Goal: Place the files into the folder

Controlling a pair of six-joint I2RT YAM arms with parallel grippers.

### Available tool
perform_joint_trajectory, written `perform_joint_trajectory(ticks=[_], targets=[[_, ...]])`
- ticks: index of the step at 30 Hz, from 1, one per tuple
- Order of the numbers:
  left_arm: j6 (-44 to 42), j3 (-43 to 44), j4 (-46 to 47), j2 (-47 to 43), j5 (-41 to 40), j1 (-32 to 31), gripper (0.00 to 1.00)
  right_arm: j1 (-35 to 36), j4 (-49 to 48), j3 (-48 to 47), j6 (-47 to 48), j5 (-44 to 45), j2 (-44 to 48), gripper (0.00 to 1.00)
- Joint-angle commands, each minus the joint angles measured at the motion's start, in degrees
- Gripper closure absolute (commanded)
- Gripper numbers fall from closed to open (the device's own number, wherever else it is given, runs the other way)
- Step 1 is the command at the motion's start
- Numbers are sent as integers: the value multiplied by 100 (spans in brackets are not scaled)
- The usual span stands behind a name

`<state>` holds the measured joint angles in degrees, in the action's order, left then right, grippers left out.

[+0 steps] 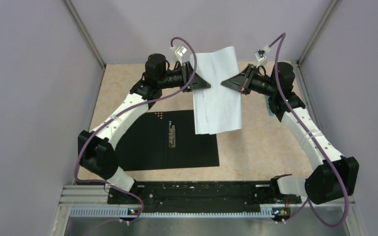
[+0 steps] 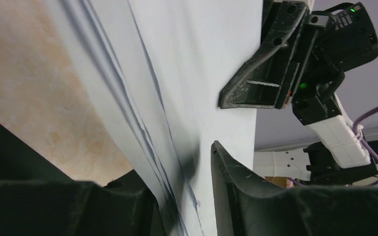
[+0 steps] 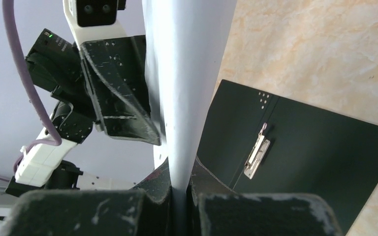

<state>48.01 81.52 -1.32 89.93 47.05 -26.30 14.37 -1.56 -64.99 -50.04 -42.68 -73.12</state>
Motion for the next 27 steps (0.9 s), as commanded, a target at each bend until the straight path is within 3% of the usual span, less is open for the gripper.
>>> perform_joint_trajectory(ticks=[1,3,5,7,8,12,15,18,21,27], targets=[[-408,353,-372,-37,-469,-124,67,96,-169,-228,66,-31,253,100],[-593,536,-661,5,-671,-176,79,141,-169,-197,85,-30,280,100],[-811,798,-997,75,-838,-208,99,145,-177,-141,128,-29,296,100],[-1170,1141,-1478,127,-1024,-236,100,152,-120,-123,250,-10,299,99],[-1388,1313,-1774,121,-1154,-244,100,150,-102,-122,335,10,294,88],[-2378,1778,-2492,-184,-1450,-264,100,119,-198,-297,764,80,207,21],[-3017,1874,-2709,-634,-1306,-268,100,67,-960,-292,763,-199,176,4],[-3706,2304,-3334,-899,-876,-277,100,-85,-1886,-210,725,-513,181,1],[-4101,2612,-3681,-1130,-458,-297,100,-295,-3450,28,322,-985,169,1],[-4046,2732,-3454,-1600,294,-421,100,-563,-6399,323,-1444,-1826,-111,1]])
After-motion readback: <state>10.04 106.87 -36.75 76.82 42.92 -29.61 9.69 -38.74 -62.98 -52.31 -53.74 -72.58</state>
